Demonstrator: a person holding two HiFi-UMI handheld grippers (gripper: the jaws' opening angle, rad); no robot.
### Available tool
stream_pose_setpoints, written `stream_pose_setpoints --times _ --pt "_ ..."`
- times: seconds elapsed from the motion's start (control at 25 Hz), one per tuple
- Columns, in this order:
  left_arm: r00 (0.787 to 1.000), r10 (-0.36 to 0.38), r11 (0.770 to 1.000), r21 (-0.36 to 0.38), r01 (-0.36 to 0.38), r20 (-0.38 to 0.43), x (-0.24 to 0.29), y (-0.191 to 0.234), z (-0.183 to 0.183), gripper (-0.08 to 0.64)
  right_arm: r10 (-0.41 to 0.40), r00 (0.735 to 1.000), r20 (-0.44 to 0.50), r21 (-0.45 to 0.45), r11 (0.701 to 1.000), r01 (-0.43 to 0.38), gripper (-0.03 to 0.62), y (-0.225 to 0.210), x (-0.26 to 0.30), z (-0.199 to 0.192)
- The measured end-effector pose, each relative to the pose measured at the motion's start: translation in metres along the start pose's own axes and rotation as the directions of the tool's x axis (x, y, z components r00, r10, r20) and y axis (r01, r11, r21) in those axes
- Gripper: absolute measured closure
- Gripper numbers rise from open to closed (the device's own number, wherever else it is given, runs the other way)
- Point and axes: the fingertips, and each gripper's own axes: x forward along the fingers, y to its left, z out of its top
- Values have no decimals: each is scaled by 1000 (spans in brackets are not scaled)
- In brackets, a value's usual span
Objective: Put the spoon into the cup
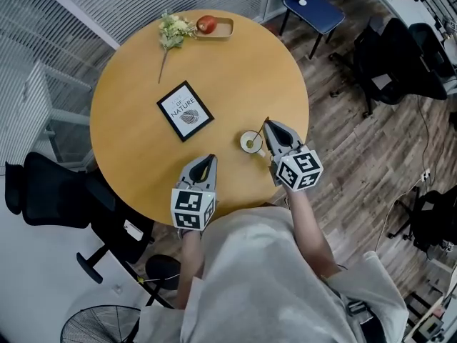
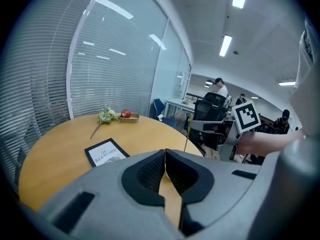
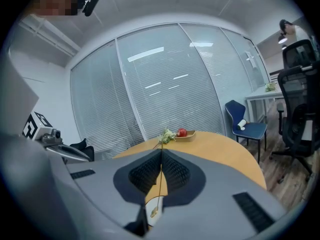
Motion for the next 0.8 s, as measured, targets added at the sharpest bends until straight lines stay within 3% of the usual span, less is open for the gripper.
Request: stream_pose_setpoints --times 0.8 --pt "999 8 999 35 -6 -51 1 14 -7 551 22 999 -33 27 999 -21 591 4 12 -27"
